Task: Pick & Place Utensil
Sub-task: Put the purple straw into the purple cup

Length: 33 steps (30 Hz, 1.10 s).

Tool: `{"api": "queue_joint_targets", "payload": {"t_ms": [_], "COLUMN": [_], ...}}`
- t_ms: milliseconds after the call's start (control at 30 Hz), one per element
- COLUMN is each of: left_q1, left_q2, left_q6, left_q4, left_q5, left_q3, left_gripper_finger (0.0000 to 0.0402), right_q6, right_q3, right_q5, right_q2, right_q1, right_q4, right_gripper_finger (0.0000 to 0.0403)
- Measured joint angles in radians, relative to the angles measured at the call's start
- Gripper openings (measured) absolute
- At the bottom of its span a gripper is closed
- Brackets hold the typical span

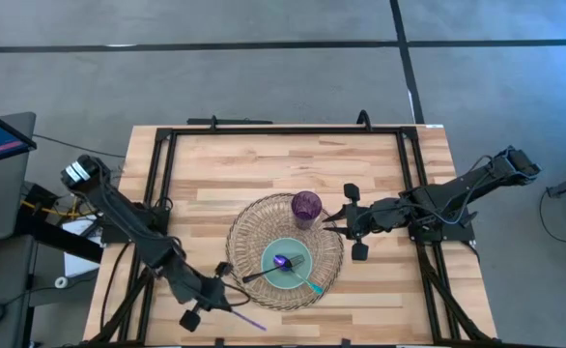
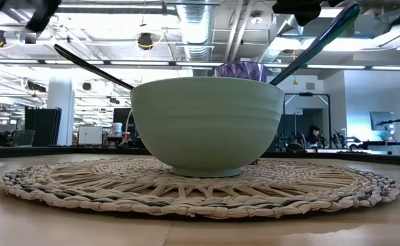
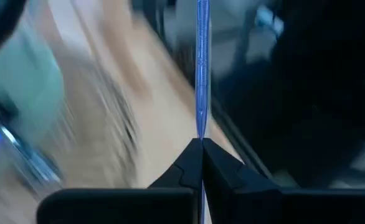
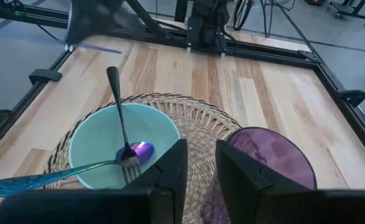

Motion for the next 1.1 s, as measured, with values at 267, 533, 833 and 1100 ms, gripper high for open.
{"api": "queue_joint_targets", "payload": {"t_ms": [267,533,833,1100], "left_q1": [0.039,0.302,0.687,0.849], "left_q2": [-0.166,-0.137,0.139,0.369], "left_q6": [0.550,0.833,0.636,0.478], "left_q4": [0.337,0.689,1.219,1.423], "left_q5": [-0.113,-0.014,0.357,0.364], "left_q3": [0.000,0.002,0.002,0.002], "left_gripper_finger": [0.0003,0.0003,0.0003,0.0003], "right_q6": [0.000,0.000,0.051,0.051], "right_q3": [0.000,0.000,0.000,0.000], "right_q5": [0.001,0.001,0.002,0.002], "right_q2": [0.000,0.000,0.000,0.000], "right_q1": [0.000,-0.001,-0.004,-0.013], "right_q4": [0.000,-0.008,-0.098,-0.121], "right_gripper_finger": [0.0077,0.0077,0.0077,0.0077]}}
